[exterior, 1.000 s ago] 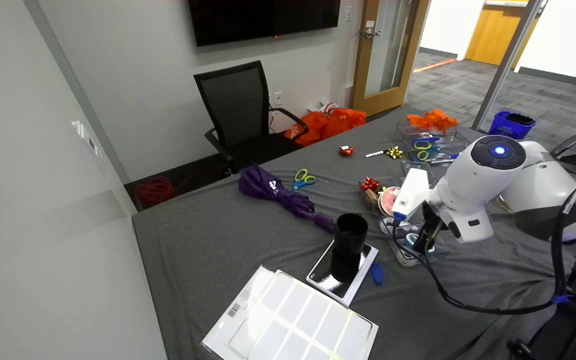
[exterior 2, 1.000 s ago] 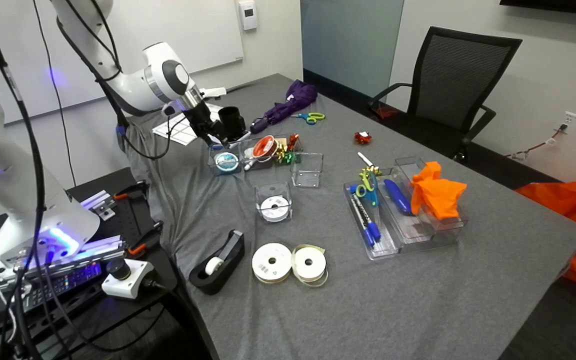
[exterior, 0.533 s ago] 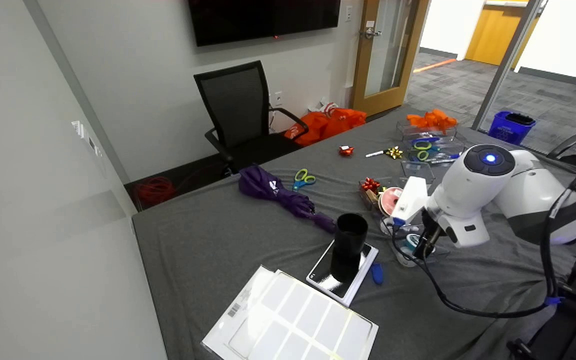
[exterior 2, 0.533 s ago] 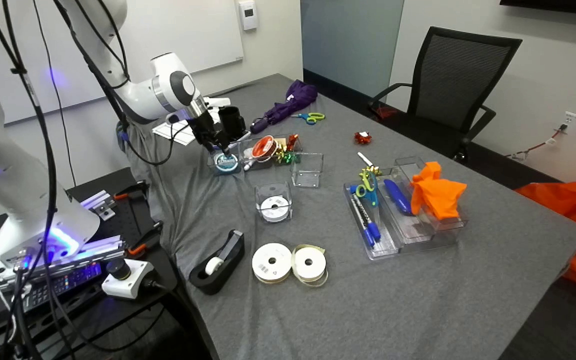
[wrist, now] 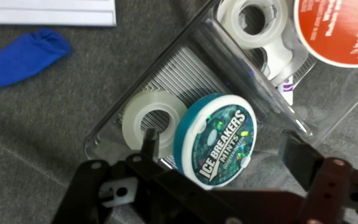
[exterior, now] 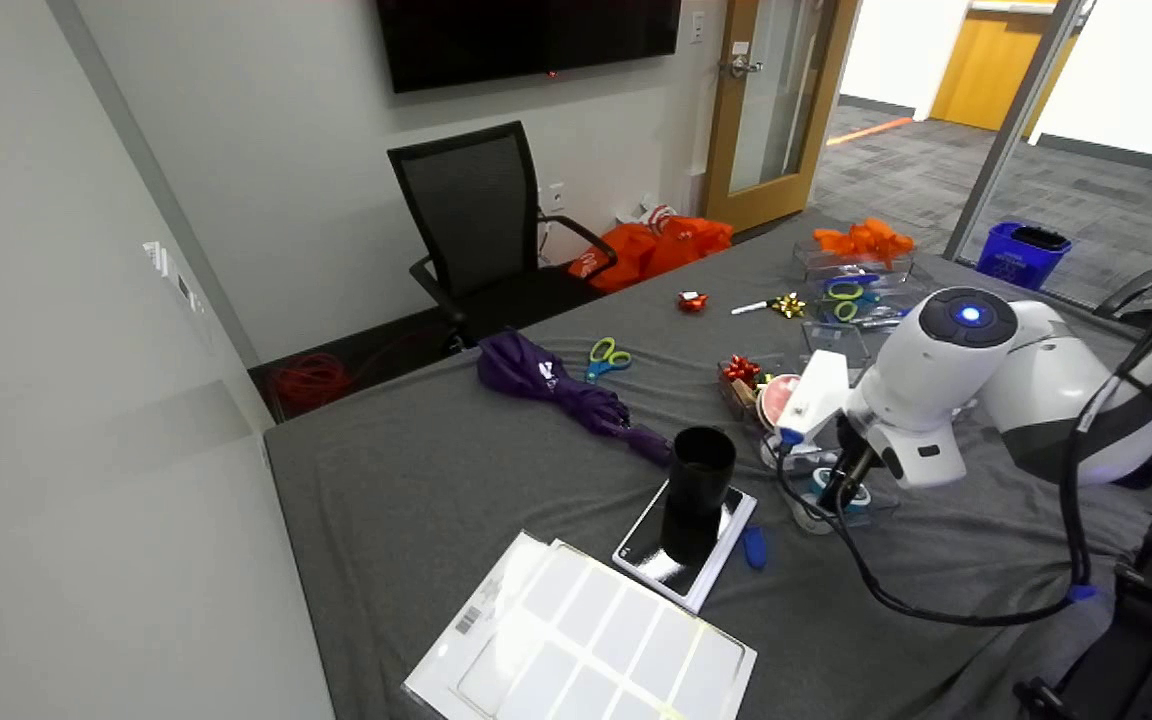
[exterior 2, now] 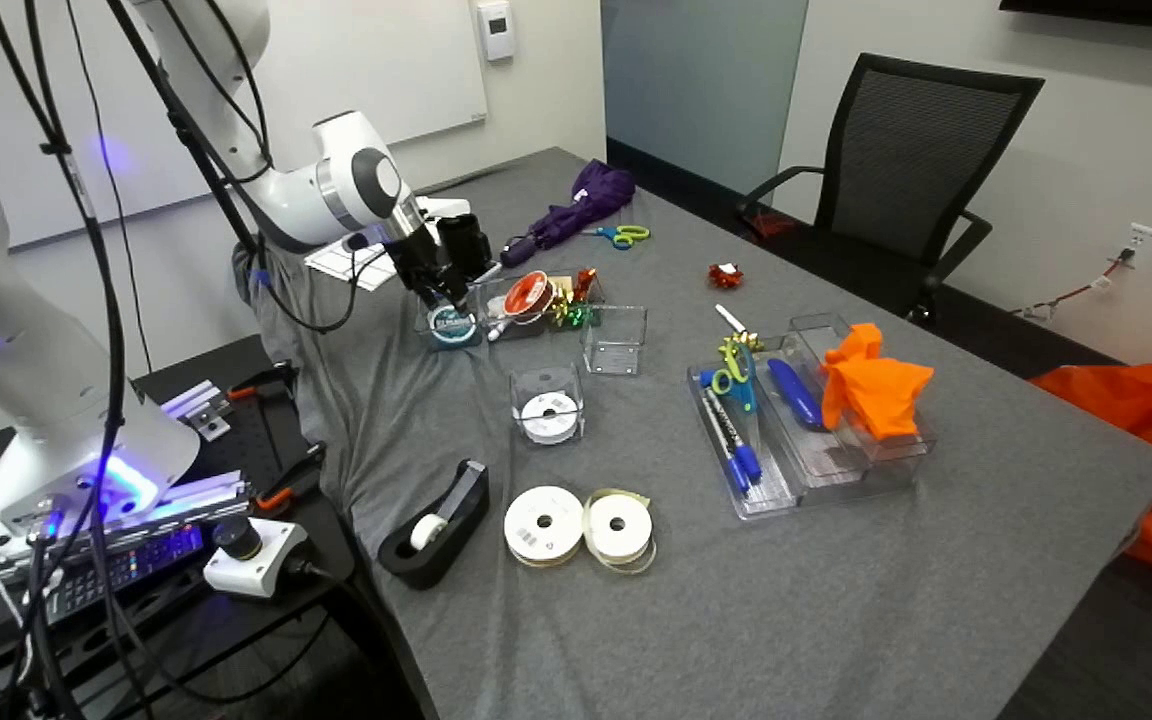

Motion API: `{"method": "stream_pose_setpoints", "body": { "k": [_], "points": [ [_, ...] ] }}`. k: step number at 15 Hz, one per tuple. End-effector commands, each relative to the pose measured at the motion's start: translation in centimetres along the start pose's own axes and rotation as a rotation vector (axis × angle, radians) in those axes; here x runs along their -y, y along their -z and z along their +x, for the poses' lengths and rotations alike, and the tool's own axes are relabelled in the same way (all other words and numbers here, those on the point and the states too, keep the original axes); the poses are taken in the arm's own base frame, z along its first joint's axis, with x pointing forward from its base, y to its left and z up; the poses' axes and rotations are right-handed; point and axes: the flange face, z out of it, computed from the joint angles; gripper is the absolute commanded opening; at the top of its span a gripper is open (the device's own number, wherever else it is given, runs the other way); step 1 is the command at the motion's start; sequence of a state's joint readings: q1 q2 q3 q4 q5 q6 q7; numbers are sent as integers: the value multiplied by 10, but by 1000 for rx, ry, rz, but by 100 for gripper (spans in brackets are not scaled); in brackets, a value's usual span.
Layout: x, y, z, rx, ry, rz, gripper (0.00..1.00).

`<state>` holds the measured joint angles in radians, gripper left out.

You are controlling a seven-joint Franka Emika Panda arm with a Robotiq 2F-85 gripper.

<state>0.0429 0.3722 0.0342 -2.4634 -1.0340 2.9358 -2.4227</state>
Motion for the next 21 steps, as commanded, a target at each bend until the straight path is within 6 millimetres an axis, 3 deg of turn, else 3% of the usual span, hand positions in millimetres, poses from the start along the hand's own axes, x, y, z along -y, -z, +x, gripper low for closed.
{"method": "stream_pose_setpoints", "body": {
  "k": [1,3,4,8,13,18,21],
  "points": [
    [8,-8,-4,14,-23,-13,100],
    [11,-11,-3,3,-33,-5,100],
    [12,-13,-1,-9,-39,0,80],
    [12,-20,5,-43,-51,13,51],
    [8,-15,5,-36,-52,18,19],
    [-9,12,18,-98,11,52,6],
    [-27,37,26,-192,58,82,5]
  ]
}}
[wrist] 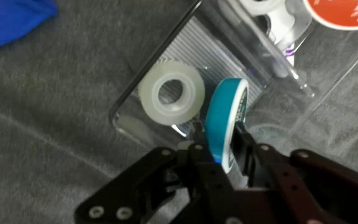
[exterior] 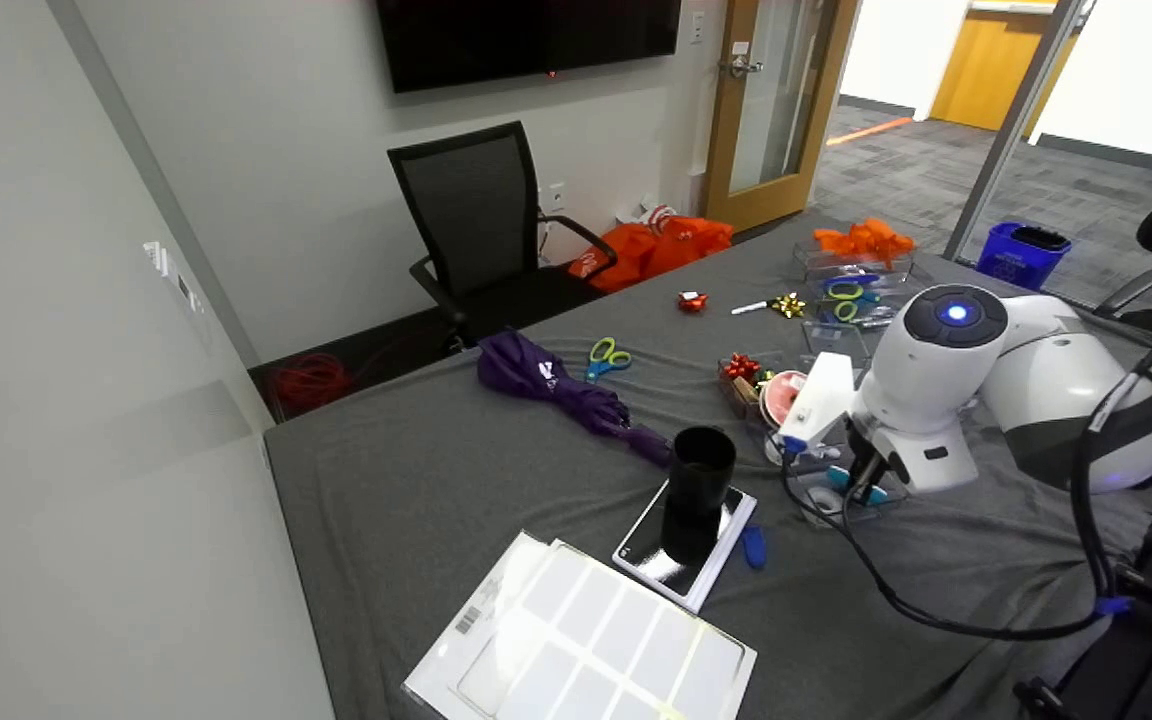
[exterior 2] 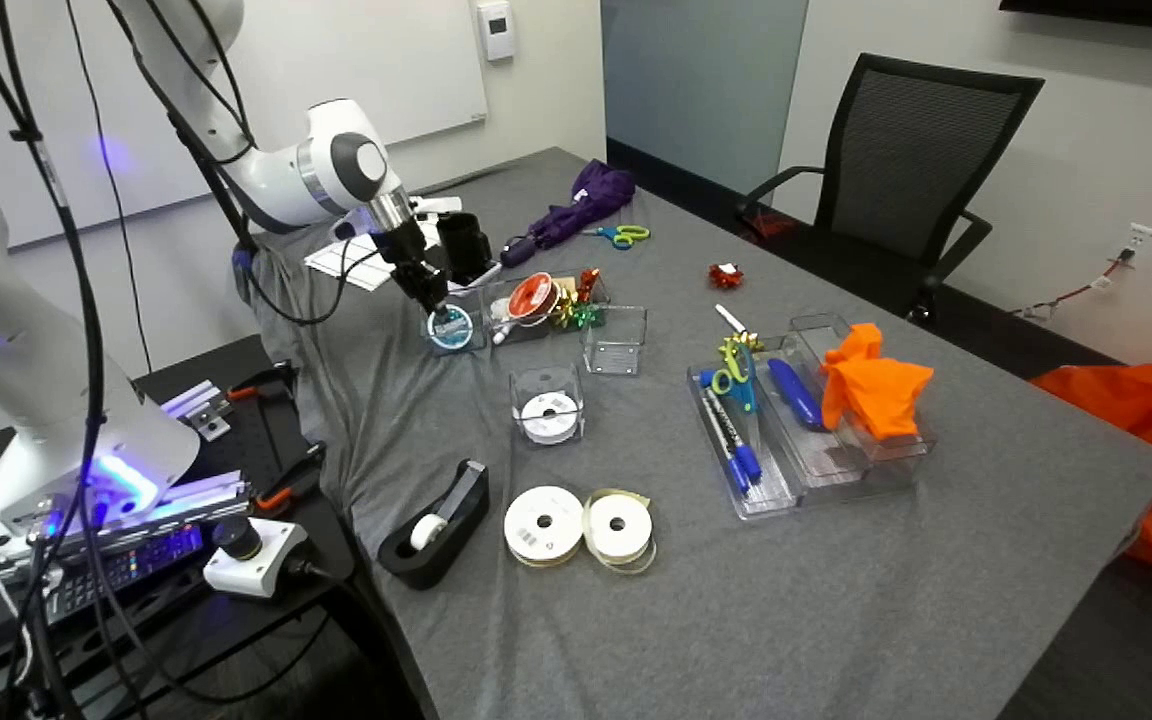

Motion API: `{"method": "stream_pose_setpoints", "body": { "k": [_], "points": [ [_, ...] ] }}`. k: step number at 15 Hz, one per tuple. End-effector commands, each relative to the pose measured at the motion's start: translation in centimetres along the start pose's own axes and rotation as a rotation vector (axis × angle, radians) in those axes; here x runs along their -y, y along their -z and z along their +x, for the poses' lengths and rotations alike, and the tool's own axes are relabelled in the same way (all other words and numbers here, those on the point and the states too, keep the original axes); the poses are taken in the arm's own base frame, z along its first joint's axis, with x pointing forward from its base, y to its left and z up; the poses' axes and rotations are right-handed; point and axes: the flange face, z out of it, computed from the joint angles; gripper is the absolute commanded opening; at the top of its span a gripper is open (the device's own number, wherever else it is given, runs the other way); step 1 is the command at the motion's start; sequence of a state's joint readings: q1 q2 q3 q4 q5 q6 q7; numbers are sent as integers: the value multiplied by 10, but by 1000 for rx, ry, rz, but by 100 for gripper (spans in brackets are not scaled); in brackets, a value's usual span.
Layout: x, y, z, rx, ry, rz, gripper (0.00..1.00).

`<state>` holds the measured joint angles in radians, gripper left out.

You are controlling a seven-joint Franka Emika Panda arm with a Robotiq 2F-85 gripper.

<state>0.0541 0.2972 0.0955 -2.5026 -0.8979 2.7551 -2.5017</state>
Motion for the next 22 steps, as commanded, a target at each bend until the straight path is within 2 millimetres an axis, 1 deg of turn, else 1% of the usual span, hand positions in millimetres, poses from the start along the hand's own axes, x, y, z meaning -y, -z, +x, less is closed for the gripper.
{"method": "stream_pose_setpoints", "body": {
  "k": [1,2,3,5,8,11,14,16,19,21,22],
  "points": [
    [-19,28,24,-96,70,23,5],
    [-22,36,26,-106,82,25,5],
    [-35,34,32,-105,87,38,5],
    [-45,44,35,-92,101,42,6],
    [-50,58,35,-50,109,21,6],
    [-54,75,38,50,93,-26,6],
    [-62,90,47,145,115,-71,6],
    [-73,100,55,225,172,-102,6],
    [-86,110,62,330,273,-157,6],
    [-91,115,63,385,344,-180,6],
    [-92,115,59,406,380,-183,6]
  ]
}}
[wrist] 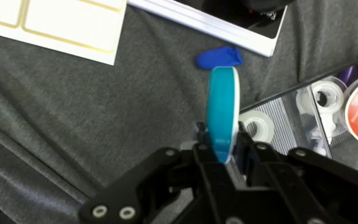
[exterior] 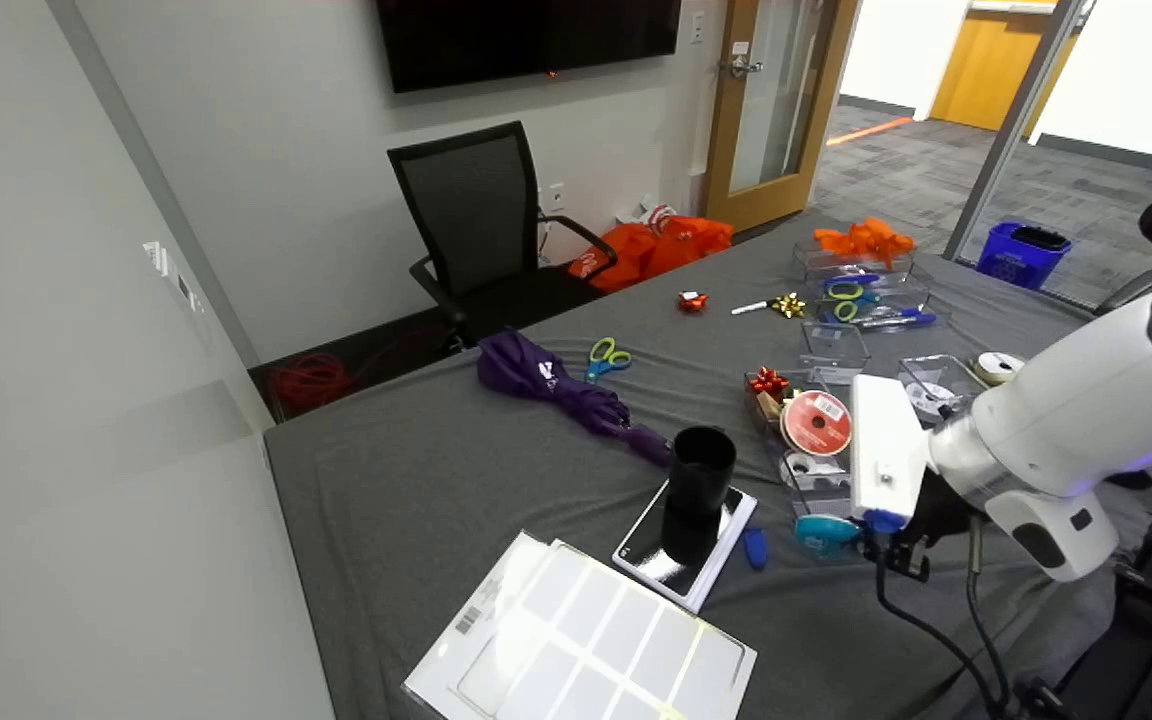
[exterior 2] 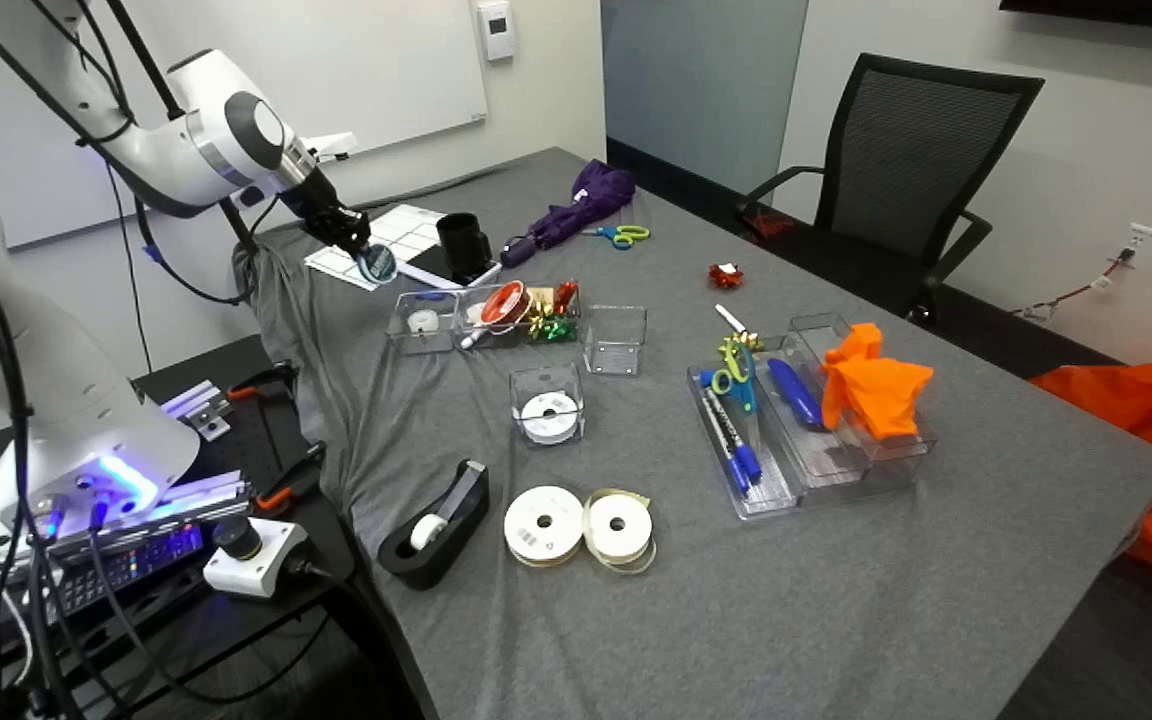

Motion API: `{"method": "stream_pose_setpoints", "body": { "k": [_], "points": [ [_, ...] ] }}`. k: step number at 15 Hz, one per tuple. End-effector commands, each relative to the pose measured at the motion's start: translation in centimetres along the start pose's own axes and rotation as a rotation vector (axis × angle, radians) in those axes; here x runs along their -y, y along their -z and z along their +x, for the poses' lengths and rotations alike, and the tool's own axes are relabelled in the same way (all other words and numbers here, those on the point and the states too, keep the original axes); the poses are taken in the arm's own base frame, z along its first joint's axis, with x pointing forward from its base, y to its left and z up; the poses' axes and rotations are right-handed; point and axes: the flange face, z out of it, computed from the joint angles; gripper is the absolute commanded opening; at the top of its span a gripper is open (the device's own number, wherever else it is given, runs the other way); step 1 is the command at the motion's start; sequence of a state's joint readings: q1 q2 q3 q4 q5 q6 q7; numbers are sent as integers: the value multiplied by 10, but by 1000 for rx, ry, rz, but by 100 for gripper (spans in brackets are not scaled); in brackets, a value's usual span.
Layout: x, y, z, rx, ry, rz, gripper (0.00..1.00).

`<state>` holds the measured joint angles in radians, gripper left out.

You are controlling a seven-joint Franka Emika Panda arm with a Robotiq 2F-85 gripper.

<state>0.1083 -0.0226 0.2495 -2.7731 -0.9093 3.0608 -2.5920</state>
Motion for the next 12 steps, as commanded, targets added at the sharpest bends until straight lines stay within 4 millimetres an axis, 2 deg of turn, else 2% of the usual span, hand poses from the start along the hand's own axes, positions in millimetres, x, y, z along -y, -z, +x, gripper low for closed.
{"method": "stream_pose_setpoints", "body": {
  "k": [1,8,12],
  "points": [
    [-1,6,3,71,109,-28,6],
    [14,-17,19,16,242,-6,6],
    [22,-40,30,-18,288,-29,6]
  ]
}}
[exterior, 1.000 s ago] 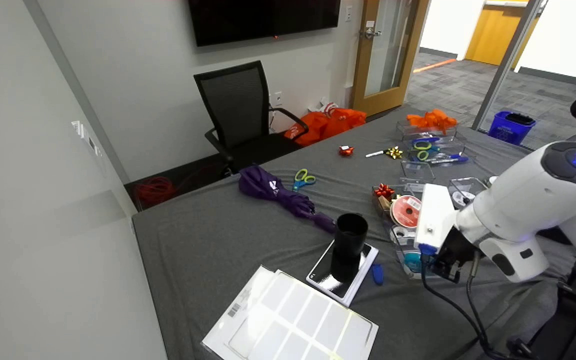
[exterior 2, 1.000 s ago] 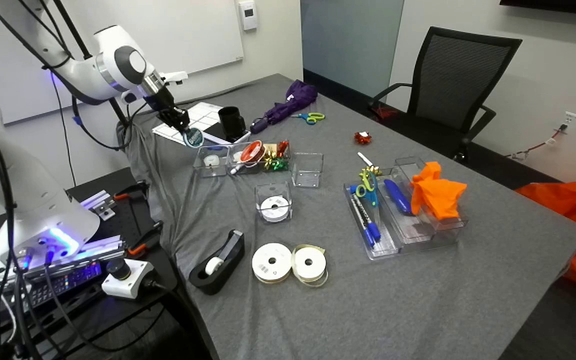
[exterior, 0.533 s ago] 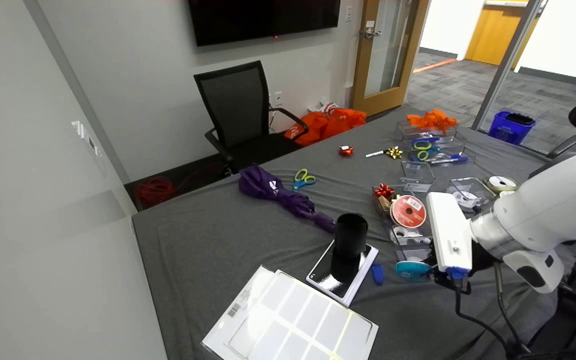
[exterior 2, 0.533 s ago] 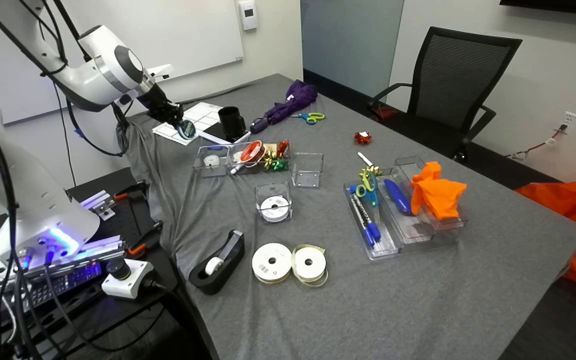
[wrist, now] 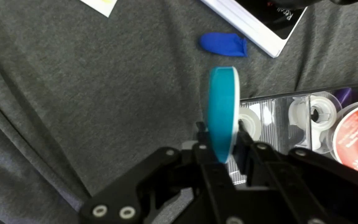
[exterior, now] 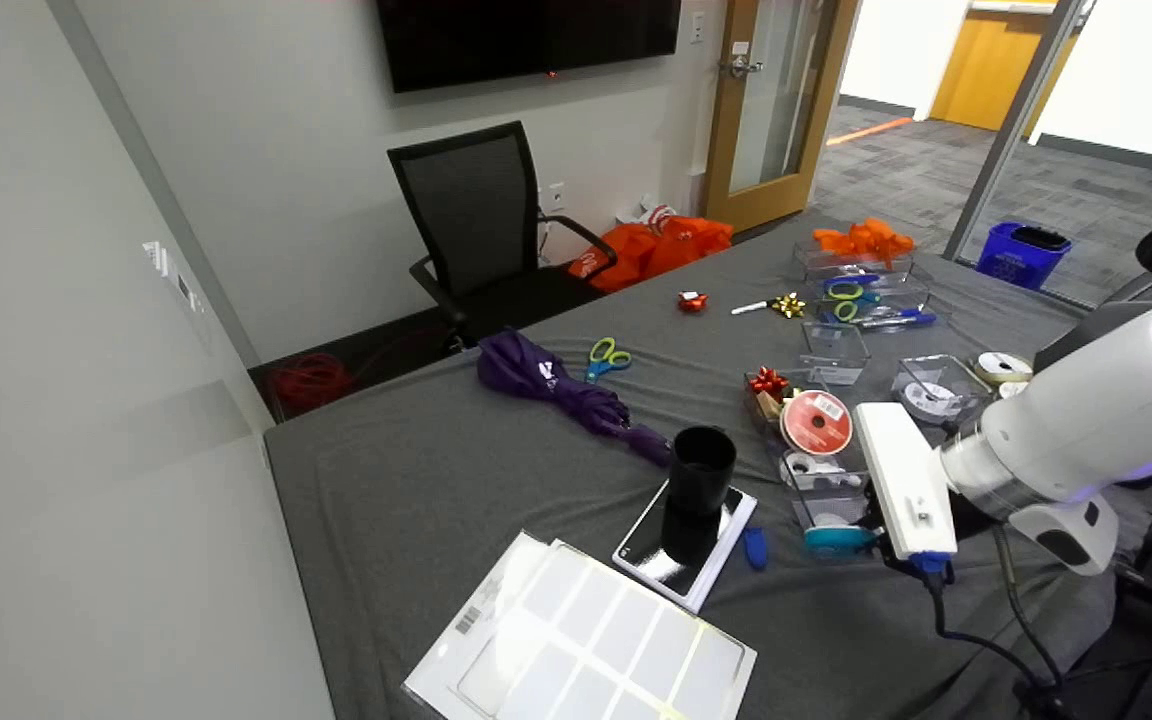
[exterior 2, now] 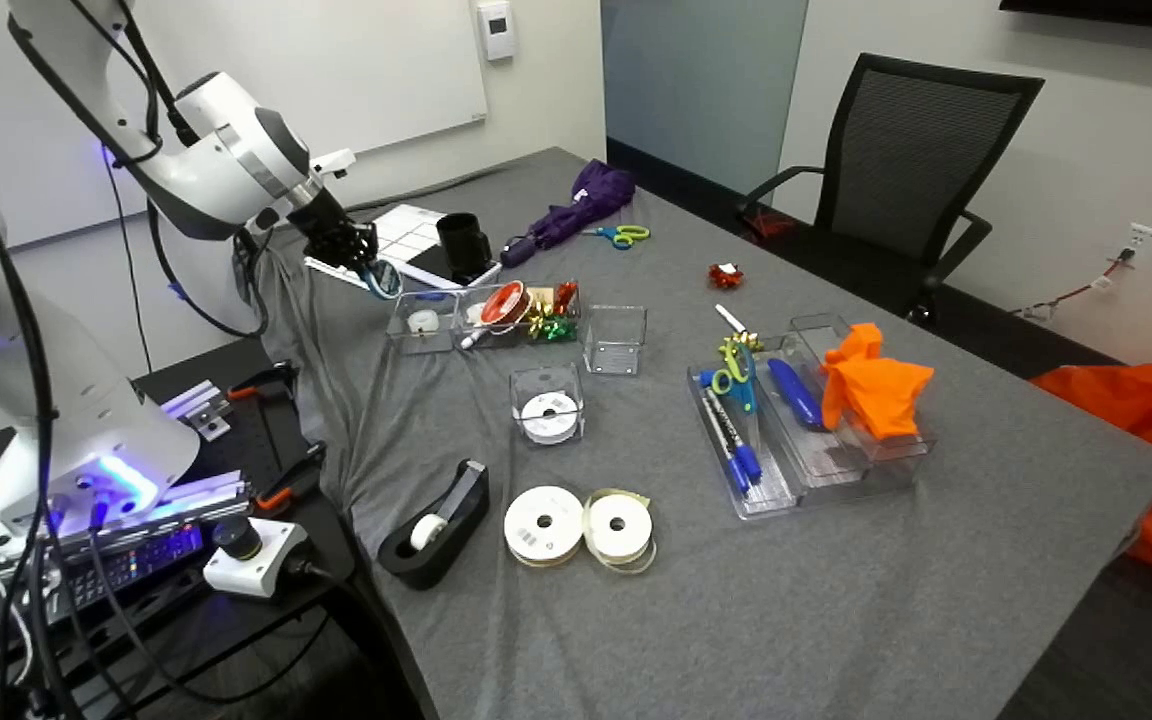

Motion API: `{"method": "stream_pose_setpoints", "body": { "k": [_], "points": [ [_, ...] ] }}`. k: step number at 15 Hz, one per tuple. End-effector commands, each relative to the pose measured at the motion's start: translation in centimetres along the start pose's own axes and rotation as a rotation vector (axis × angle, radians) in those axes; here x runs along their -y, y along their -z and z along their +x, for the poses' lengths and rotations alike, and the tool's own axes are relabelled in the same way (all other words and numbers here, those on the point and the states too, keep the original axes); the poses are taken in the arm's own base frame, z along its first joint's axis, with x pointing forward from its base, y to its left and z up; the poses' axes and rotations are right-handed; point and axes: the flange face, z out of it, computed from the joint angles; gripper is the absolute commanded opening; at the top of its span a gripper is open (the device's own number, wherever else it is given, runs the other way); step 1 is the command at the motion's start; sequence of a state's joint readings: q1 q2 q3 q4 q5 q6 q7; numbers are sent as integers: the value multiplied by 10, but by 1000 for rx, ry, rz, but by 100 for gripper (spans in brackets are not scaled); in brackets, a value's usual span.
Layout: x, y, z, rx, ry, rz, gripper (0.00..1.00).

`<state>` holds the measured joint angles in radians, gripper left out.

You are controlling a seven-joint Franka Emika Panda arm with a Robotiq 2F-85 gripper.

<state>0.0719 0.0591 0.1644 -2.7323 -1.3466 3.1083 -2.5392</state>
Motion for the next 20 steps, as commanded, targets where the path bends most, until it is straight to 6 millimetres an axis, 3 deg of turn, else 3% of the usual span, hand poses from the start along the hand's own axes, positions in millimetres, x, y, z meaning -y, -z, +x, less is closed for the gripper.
{"method": "stream_pose_setpoints", "body": {
  "k": [1,8,13,16,18,20],
  "points": [
    [9,-23,5,-19,29,-22,6],
    [14,-45,14,-60,-11,-22,6],
    [23,-46,4,-31,-154,0,6],
    [18,-55,-3,-31,-191,9,6],
    [16,-64,-4,-39,-216,4,48],
    [15,-69,-2,-41,-226,-22,51]
  ]
}}
